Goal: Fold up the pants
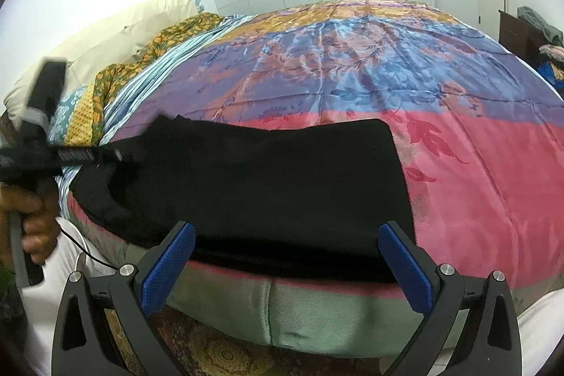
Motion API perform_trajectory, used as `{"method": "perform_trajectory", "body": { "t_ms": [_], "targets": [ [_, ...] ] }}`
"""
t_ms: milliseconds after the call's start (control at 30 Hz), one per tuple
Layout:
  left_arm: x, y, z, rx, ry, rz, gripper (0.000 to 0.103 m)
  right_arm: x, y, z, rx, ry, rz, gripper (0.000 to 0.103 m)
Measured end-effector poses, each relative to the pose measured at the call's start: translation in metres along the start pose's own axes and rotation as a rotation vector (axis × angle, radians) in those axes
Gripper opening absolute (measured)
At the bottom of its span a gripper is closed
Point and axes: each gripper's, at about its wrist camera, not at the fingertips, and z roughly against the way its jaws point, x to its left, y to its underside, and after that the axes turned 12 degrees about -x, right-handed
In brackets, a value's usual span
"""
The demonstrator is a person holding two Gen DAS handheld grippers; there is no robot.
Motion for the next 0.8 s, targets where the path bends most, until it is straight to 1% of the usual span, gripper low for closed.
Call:
{"method": "perform_trajectory", "body": {
  "t_ms": [33, 100, 200, 233, 267, 300, 333, 367, 400, 433, 467, 533, 600, 667, 700, 767, 800],
  "targets": [
    [0.008, -0.003, -0.003, -0.004, -0.009, -0.009, 0.008, -0.002, -0.001, 0.0, -0.001, 0.003, -0.006, 0.102],
    [0.026, 0.001, -0.016, 0.022, -0.022, 0.005, 0.008, -0.005, -0.002, 0.002, -0.009, 0.013, -0.022, 0.103],
    [0.056, 0.032, -0.053, 0.154, -0.023, 0.067, 0.009, -0.011, -0.004, 0.005, -0.022, 0.022, -0.046, 0.102],
    [0.059, 0.043, -0.062, 0.187, -0.03, 0.064, 0.012, -0.013, -0.004, 0.004, -0.017, 0.021, -0.055, 0.102],
    [0.059, 0.048, -0.065, 0.182, -0.044, 0.051, 0.018, -0.014, -0.004, 0.002, -0.011, 0.017, -0.063, 0.102],
    [0.057, 0.05, -0.064, 0.171, -0.062, 0.04, 0.022, -0.018, -0.007, -0.001, 0.006, 0.007, -0.08, 0.102],
    [0.056, 0.049, -0.061, 0.169, -0.069, 0.048, 0.028, -0.02, -0.009, -0.002, 0.013, 0.002, -0.087, 0.102],
    [0.055, 0.048, -0.057, 0.164, -0.064, 0.062, 0.036, -0.023, -0.015, -0.003, 0.013, -0.005, -0.097, 0.102],
    [0.056, 0.045, -0.052, 0.157, -0.06, 0.072, 0.041, -0.027, -0.025, -0.003, 0.002, -0.014, -0.1, 0.102],
    [0.057, 0.042, -0.043, 0.139, -0.069, 0.068, 0.049, -0.029, -0.032, -0.004, -0.005, -0.02, -0.098, 0.102],
    [0.057, 0.04, -0.035, 0.116, -0.084, 0.059, 0.056, -0.031, -0.046, -0.004, -0.022, -0.037, -0.095, 0.103],
    [0.06, 0.036, -0.017, 0.071, -0.121, 0.034, 0.064, -0.032, -0.065, -0.005, -0.046, -0.076, -0.084, 0.103],
    [0.062, 0.029, -0.002, 0.032, -0.168, 0.014, 0.064, -0.028, -0.076, -0.01, -0.053, -0.101, -0.05, 0.103],
    [0.062, 0.019, 0.007, -0.014, -0.185, 0.013, 0.064, -0.022, -0.075, -0.02, -0.027, -0.117, -0.016, 0.103],
    [0.06, 0.014, 0.01, -0.035, -0.183, 0.019, 0.064, -0.019, -0.069, -0.031, 0.009, -0.124, 0.006, 0.103],
    [0.053, 0.005, 0.011, -0.071, -0.138, 0.04, 0.069, -0.015, -0.05, -0.053, 0.105, -0.139, 0.029, 0.102],
    [0.048, 0.002, 0.009, -0.078, -0.102, 0.048, 0.071, -0.014, -0.036, -0.069, 0.189, -0.144, 0.032, 0.102]
  ]
}}
